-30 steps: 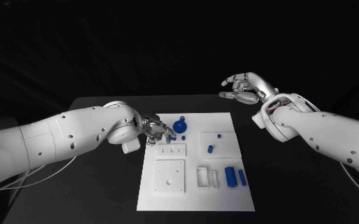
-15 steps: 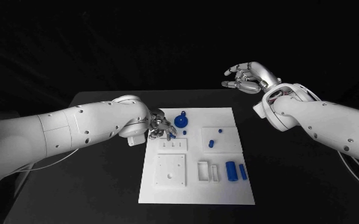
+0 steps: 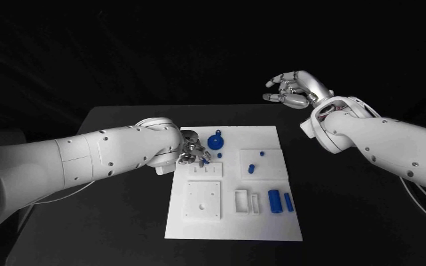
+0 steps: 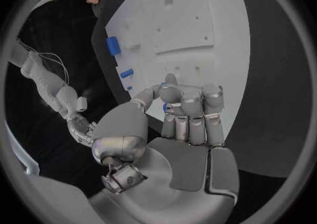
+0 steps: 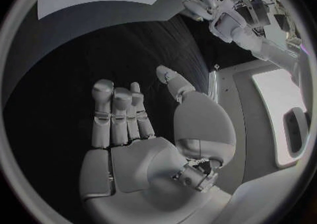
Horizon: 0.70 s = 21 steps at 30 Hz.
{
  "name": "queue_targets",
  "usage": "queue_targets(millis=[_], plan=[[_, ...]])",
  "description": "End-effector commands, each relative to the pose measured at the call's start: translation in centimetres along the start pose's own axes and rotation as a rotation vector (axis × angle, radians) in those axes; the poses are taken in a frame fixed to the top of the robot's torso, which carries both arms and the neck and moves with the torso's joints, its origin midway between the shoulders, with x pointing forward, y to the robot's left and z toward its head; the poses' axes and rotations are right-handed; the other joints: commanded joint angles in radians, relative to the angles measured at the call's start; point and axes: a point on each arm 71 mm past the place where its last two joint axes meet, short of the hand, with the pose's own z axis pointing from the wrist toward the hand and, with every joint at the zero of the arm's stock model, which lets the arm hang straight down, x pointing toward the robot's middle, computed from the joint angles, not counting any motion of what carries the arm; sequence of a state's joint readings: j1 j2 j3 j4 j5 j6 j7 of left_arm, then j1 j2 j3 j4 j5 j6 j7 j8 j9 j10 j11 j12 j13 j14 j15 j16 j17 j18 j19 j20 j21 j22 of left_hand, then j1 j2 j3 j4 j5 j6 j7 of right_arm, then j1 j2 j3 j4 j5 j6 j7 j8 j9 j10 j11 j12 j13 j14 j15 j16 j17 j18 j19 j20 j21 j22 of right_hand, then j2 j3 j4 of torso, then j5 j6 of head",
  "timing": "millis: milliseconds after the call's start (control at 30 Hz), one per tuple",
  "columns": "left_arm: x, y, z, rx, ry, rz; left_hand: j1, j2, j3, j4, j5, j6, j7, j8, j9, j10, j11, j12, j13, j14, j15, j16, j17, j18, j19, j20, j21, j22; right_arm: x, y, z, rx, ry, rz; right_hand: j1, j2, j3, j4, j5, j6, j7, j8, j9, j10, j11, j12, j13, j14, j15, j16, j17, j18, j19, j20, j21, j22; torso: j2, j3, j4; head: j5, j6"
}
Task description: Assemble the parts on the task board
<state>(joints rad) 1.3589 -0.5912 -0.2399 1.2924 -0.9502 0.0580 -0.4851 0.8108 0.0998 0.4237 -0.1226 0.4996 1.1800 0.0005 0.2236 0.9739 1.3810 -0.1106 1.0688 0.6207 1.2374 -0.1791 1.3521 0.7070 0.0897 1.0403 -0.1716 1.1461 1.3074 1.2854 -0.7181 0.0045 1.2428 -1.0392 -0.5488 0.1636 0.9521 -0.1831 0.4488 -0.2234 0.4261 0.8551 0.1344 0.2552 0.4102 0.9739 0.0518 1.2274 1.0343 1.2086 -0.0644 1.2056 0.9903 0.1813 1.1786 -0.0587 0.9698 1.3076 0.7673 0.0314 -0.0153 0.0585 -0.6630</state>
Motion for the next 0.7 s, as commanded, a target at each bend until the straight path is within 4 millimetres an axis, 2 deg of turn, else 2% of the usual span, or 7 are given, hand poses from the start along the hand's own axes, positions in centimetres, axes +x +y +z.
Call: queue_targets(millis=[33,700], plan=[[0.3,-0.3,0.2,0.01,-0.051,0.034,-0.005,0.003,0.168,-0.166,0.097,0.009,0.001,-0.005,-0.002,0.006,0.0,-0.003,-0.001,0.033,-0.03,0.007,-0.001,0.01,0.007,-0.094,0.005,0.003,0.0,0.2,0.1,-0.015,-0.001,0.0,0.01,0.0,-0.002,0.006,0.006,-0.024,0.029,0.004,0.001,-0.002,-0.002,0.007,-0.001,0.002,0.005,0.0,-0.001,0.081,0.004,-0.001,-0.006,0.01,0.0,0.0,-0.0005,0.001,-0.003],[1.9,0.2,0.7,0.01,-0.053,0.051,-0.004,0.001,0.17,-0.166,0.105,0.015,-0.001,-0.007,-0.006,0.008,-0.003,-0.003,0.0,0.038,-0.033,0.008,-0.002,0.012,0.012,-0.096,0.008,0.003,0.2,0.4,0.1,-0.019,0.004,0.003,0.01,0.001,-0.002,0.008,0.007,-0.023,0.029,0.006,0.002,-0.001,-0.002,0.008,-0.002,0.002,0.004,0.001,-0.001,0.081,0.006,-0.001,-0.005,0.01,-0.001,-0.0009,0.0,-0.001,-0.008]])
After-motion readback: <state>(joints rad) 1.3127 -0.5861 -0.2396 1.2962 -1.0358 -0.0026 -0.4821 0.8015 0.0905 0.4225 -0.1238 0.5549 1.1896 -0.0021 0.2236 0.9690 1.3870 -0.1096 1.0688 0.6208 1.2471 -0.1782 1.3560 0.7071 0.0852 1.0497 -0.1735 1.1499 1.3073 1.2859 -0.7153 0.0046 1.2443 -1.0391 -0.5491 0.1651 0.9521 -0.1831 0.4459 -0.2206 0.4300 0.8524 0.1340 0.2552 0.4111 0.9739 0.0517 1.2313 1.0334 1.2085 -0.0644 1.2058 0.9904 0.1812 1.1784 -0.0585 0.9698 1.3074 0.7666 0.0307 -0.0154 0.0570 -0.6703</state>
